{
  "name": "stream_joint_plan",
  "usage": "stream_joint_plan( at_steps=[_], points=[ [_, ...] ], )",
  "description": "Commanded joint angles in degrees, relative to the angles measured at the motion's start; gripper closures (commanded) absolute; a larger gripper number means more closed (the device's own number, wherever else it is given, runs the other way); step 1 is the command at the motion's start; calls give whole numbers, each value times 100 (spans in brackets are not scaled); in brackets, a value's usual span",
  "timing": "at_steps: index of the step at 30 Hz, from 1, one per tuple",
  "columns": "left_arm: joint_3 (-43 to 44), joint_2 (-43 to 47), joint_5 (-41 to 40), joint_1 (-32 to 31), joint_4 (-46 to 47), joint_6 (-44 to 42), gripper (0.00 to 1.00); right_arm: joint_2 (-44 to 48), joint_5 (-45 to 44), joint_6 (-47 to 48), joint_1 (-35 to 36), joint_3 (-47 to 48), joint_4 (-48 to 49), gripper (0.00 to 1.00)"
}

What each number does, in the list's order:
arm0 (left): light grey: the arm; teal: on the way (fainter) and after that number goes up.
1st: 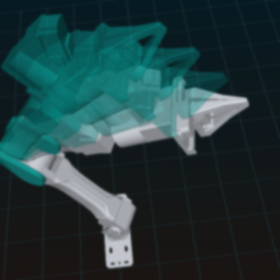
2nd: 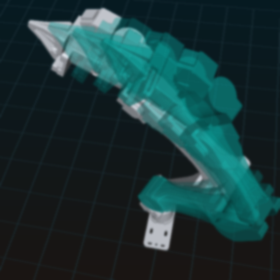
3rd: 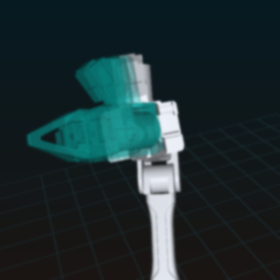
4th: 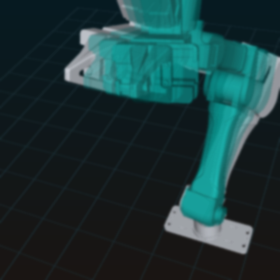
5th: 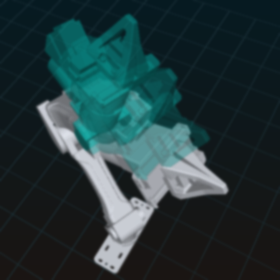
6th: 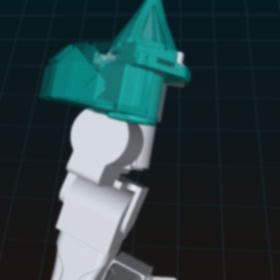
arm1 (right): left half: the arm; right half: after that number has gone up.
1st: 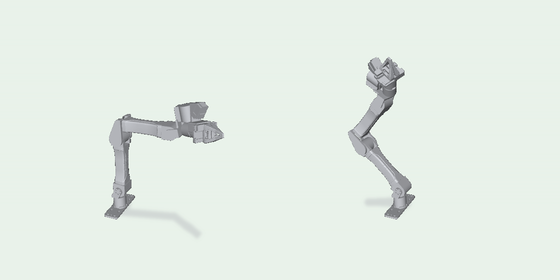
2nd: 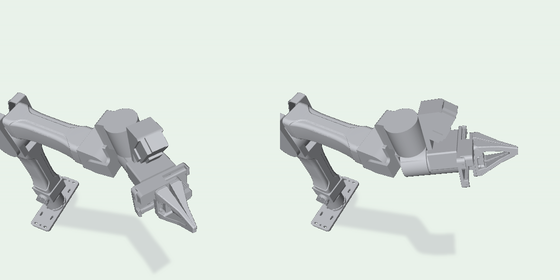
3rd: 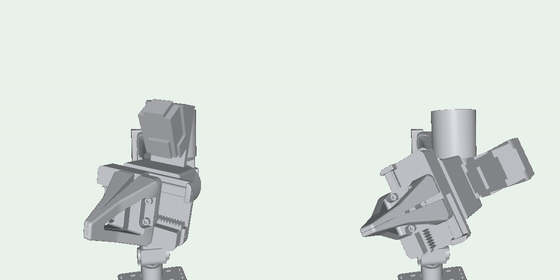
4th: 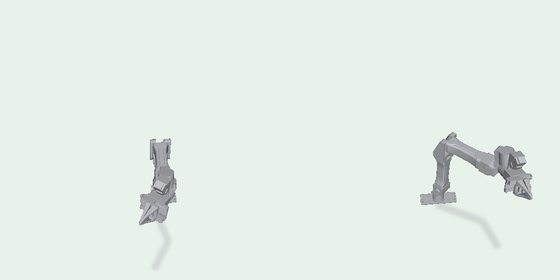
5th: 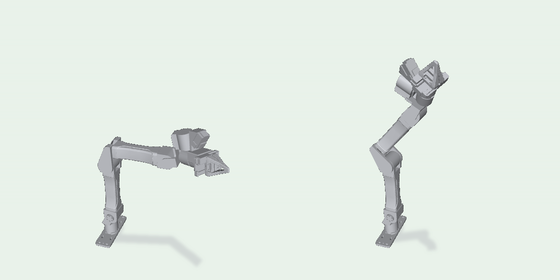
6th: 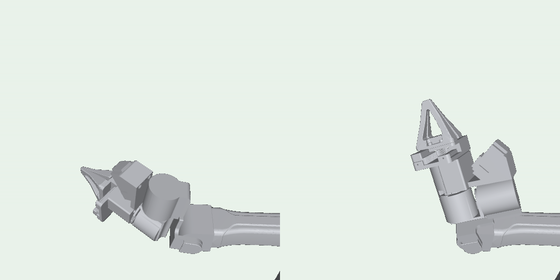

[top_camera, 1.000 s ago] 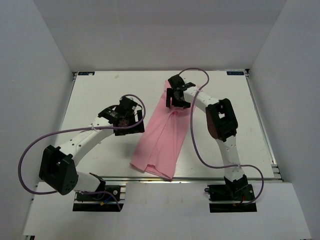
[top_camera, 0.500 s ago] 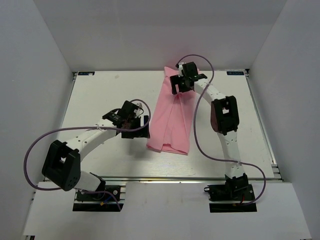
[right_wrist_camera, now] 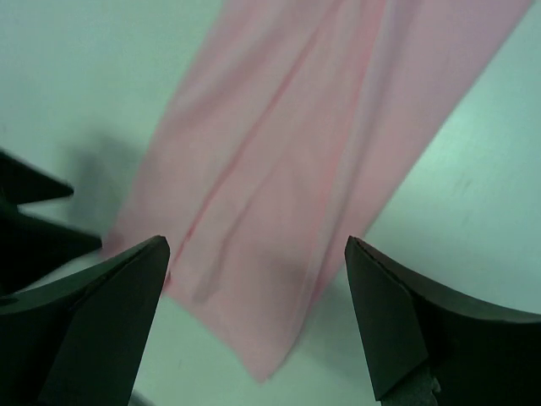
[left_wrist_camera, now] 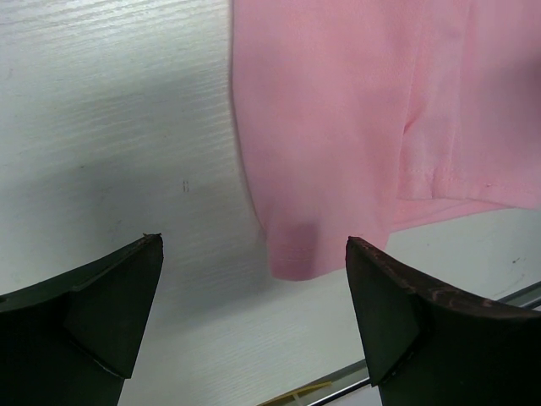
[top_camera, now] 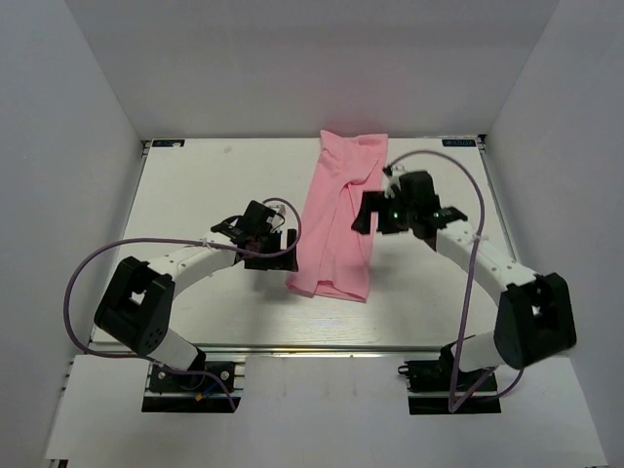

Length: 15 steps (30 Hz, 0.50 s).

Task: Fold and stack the t-shirts
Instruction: Grab the bottom of the folded rectangular tshirt with both arms

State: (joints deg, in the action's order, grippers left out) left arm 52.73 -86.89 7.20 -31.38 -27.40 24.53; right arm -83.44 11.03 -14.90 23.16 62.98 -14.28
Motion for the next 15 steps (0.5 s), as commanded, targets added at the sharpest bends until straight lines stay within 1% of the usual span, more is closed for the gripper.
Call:
stream_joint_plan(
  at_steps=[1,3,4,5,7,11,14,15],
  points=[
    [-210,208,263,-35,419,-142,1,599,479,-883,48,-1206,277,10],
    [-289,261,369,-35,524,-142,1,810,436,-997,127,-1664,172,10],
    [-368,261,422,-35,647,-142,1,899,453,-1102,128,-1753,276,10],
    [-369,261,422,-35,709,-142,1,934,514,-1216,145,-2093,373,10],
    [-430,173,545,-35,709,-142,1,979,681,-1349,198,-2289,574,10],
    [-483,41,545,-35,823,-142,1,882,875,-1788,356,-2764,891,10],
    [-606,-21,545,-35,894,-142,6,698,805,-1903,452,-2835,910,10],
    [-606,-21,598,-35,946,-142,10,567,787,-1973,488,-2844,892,10]
  ],
)
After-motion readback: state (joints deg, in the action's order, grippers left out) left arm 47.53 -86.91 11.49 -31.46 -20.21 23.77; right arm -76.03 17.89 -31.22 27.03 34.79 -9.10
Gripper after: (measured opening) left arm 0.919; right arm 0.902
